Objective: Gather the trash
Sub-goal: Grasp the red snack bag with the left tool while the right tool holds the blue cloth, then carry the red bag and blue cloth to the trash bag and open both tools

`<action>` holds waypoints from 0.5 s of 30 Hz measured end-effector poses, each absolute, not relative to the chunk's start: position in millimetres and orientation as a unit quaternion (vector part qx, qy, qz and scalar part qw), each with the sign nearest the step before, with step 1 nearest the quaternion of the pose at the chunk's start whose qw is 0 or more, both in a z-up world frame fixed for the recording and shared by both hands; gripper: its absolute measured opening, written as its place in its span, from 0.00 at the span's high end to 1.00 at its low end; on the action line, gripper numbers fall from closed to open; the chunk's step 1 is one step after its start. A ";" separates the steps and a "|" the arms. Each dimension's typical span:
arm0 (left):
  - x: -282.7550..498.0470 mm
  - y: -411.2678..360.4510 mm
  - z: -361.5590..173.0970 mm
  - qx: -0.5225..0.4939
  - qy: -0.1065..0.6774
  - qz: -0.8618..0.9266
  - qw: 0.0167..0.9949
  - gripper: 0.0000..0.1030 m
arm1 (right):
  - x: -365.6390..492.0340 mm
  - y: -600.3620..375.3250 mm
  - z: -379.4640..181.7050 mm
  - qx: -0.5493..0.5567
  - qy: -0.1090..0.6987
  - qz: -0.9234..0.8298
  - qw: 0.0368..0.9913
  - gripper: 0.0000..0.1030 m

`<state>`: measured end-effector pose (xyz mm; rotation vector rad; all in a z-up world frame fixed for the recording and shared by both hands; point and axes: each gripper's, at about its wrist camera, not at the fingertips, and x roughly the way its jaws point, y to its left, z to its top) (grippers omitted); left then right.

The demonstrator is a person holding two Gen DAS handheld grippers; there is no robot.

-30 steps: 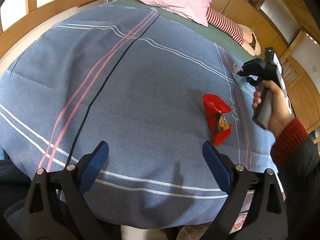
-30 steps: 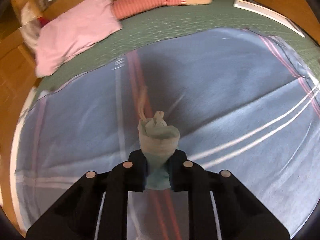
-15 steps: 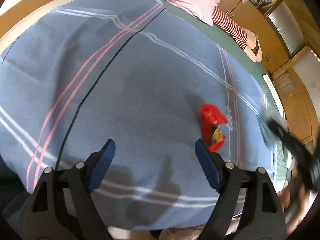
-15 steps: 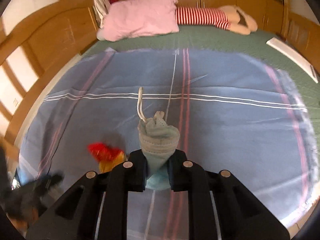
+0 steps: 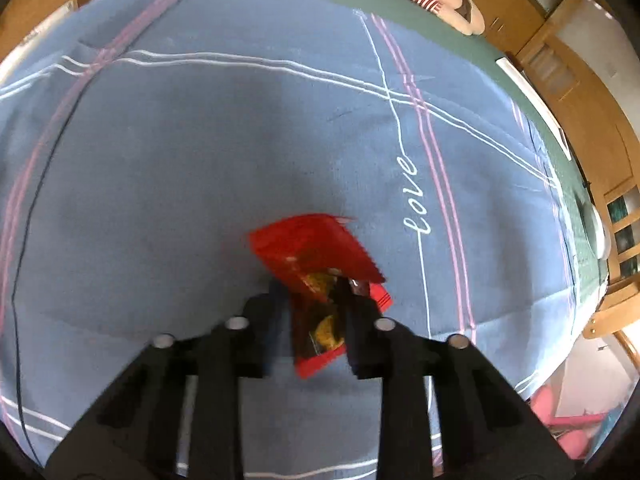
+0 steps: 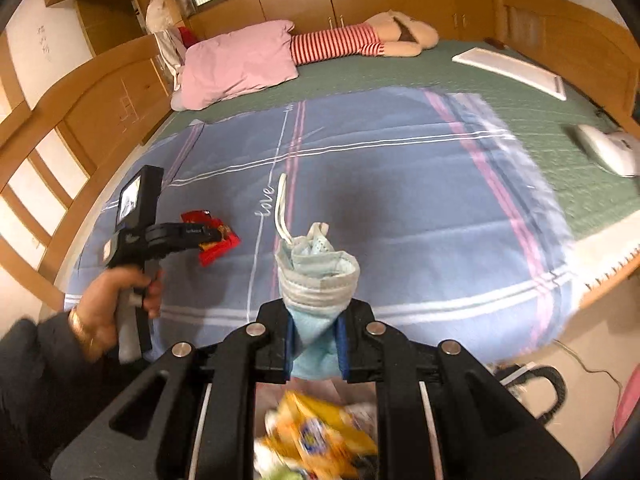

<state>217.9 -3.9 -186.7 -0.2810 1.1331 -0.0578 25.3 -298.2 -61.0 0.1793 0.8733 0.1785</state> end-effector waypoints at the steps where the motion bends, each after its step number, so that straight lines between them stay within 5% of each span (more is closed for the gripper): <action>1: 210.7 -5.2 -179.3 -0.130 0.526 -0.032 0.840 0.82 | 15.6 -303.9 -58.4 0.084 0.419 0.085 0.900 0.83; 15: -12.6 -79.8 -18.9 0.032 0.352 -0.138 0.925 0.83 | -71.8 -346.3 -44.1 0.070 0.428 0.140 0.890 0.83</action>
